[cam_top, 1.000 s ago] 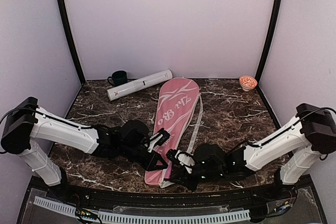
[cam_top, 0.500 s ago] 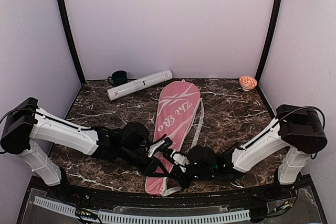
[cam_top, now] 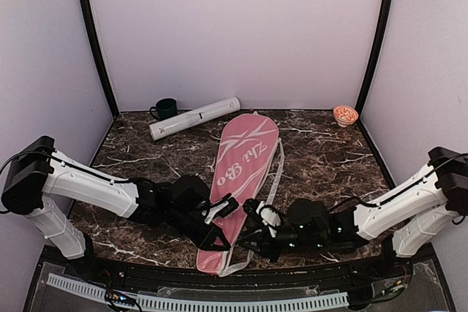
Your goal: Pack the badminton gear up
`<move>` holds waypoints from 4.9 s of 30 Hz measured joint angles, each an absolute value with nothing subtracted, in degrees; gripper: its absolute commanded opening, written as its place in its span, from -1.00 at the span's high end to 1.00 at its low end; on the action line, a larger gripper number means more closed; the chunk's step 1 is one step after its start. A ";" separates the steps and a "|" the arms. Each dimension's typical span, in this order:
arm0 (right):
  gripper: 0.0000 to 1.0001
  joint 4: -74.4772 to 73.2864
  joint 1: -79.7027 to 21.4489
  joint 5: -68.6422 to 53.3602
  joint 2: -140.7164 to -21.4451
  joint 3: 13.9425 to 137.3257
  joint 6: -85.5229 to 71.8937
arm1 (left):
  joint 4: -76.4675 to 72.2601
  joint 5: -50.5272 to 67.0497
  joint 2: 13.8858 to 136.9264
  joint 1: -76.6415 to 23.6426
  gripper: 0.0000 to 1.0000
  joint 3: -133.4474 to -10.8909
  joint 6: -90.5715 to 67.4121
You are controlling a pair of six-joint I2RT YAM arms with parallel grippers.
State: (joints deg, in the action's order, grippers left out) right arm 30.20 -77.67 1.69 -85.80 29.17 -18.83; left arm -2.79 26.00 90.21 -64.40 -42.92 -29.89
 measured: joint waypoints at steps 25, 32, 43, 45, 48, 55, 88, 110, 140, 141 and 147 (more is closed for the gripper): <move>0.24 11.07 -40.58 -2.00 -68.45 29.74 -30.28 | 25.85 -3.57 80.34 -57.45 -0.10 -49.93 -21.34; 0.27 8.34 -38.94 -3.05 -87.05 45.93 -28.10 | 21.23 -6.57 91.05 -54.57 -0.19 -64.69 -13.28; 0.21 3.33 -38.22 -0.73 -108.05 63.22 -26.28 | 15.68 -6.00 103.68 -50.37 -0.16 -72.20 -4.12; 0.19 2.22 -37.47 0.10 -109.95 64.82 -26.15 | 14.81 -6.11 106.10 -50.22 -0.20 -73.69 -3.22; 0.15 1.02 -36.34 1.15 -112.05 67.33 -25.98 | 14.15 -6.26 109.80 -50.02 -0.23 -75.79 -2.07; 0.14 -0.21 -35.14 1.65 -116.38 72.84 -25.80 | 13.28 -6.57 116.16 -50.02 -0.10 -78.02 0.40; 0.95 -3.31 -30.96 6.13 -105.21 57.95 -22.24 | 6.07 -0.51 106.89 -53.21 1.00 -60.58 -0.23; 0.46 9.30 -30.61 -6.76 -89.84 38.83 -2.81 | 7.18 7.51 102.94 -55.24 1.00 -56.05 0.67; 0.26 10.15 -30.63 -18.65 -85.56 42.17 5.69 | 10.17 6.28 93.51 -55.44 0.22 -52.42 2.00; 0.27 9.63 -30.63 -18.31 -85.49 42.54 5.32 | 10.22 5.43 92.79 -56.07 0.17 -52.62 2.15; 0.23 5.72 -30.63 -15.99 -85.49 43.35 4.16 | 11.55 1.08 95.48 -59.77 0.13 -57.30 2.81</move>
